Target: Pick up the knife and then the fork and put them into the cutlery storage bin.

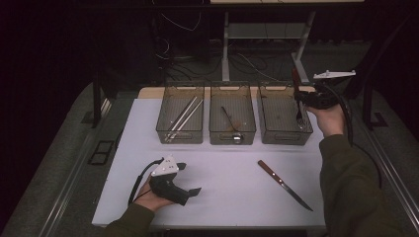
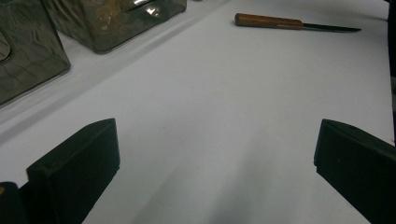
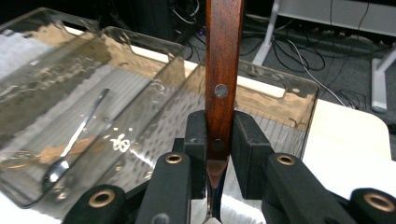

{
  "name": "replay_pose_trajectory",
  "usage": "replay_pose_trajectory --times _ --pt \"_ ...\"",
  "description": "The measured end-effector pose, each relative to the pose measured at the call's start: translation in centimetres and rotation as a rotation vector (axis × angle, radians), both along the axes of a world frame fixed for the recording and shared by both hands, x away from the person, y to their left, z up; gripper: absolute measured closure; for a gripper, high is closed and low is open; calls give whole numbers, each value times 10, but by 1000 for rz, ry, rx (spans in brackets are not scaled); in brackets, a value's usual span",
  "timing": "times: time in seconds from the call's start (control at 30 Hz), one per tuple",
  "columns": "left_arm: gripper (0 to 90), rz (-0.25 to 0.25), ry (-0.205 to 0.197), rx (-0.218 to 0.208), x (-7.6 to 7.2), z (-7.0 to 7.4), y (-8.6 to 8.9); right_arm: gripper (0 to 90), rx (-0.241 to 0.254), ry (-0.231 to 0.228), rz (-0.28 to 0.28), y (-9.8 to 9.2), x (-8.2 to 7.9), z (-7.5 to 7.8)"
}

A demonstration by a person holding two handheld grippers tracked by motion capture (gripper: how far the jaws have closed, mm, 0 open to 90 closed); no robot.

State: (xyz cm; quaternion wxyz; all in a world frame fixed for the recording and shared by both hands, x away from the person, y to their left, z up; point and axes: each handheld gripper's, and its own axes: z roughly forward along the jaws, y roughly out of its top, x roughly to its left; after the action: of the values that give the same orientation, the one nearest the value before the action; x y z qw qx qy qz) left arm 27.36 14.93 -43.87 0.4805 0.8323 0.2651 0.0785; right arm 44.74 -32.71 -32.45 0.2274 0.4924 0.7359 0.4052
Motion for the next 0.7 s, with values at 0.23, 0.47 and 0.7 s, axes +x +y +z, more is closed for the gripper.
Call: replay_pose_trajectory --times 0.23,0.47,0.7 --pt "0 -5 -3 -6 0 0 -1 772 -16 28 -24 0 15 -19" --pt "0 -10 -3 -5 -1 0 -1 772 -41 63 -9 7 20 -37" --pt "0 -15 -3 1 -2 0 -2 772 -36 88 -7 4 19 -49"
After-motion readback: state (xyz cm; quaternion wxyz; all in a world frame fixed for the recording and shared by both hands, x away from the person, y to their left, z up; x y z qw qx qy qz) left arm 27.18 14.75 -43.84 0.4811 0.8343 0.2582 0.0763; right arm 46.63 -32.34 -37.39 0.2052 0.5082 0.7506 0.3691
